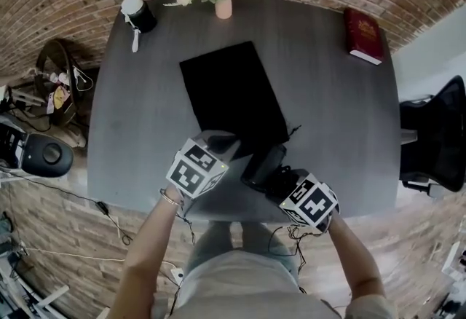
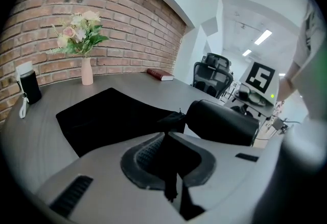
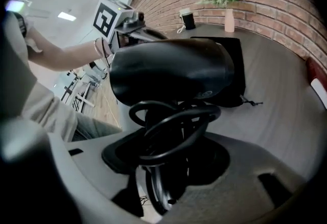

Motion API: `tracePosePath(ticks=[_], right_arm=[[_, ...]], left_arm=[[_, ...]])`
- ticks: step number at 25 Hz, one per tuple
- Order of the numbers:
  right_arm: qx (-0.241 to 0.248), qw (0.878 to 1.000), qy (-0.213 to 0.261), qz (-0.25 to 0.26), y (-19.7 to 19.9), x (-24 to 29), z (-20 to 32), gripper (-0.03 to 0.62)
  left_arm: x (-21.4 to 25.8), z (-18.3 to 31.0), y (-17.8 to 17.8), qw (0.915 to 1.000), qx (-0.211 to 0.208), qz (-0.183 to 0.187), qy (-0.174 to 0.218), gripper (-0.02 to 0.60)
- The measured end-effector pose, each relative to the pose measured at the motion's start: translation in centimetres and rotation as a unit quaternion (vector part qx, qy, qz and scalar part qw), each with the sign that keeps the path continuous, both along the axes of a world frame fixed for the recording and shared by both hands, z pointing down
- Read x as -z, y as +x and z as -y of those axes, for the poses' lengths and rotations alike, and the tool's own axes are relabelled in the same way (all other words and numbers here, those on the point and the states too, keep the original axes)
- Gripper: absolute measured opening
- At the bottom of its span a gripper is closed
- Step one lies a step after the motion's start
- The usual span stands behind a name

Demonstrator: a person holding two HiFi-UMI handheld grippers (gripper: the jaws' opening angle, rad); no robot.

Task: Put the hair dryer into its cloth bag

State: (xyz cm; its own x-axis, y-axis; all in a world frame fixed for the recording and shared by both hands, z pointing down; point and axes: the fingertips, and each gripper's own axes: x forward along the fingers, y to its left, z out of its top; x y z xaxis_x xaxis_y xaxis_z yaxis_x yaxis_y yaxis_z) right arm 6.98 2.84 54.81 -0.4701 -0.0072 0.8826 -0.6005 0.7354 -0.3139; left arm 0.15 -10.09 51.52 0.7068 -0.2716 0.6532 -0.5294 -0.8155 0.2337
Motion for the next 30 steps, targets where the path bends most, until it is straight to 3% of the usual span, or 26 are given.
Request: tracePosePath(ticks=[8, 13, 24, 30], right_arm=[[0.085, 0.995, -0.028, -0.032, -0.8, -1.4, -1.0, 0.235], [0.102, 0.992, -0.044, -0.052, -1.0, -2.6, -0.6, 0.235], [0.053, 0.992, -0.045, -0.108, -0.7, -4.1, 3.5, 0.236], [0.01, 0.993, -0.044, -0.111, -1.3, -4.5, 5.3, 0.241]], left_arm=[[0.1, 0.0, -0.1, 1.0, 0.001, -0.005, 0.004, 0.015], [0.3, 0.0, 0.0, 0.9999, 0.001, -0.011, 0.004, 0.015], [0.7, -0.1, 0.2, 0.9996, 0.0, -0.027, 0.003, 0.015], [1.1, -0.2, 0.4, 0.9995, 0.0, -0.031, 0.007, 0.015]])
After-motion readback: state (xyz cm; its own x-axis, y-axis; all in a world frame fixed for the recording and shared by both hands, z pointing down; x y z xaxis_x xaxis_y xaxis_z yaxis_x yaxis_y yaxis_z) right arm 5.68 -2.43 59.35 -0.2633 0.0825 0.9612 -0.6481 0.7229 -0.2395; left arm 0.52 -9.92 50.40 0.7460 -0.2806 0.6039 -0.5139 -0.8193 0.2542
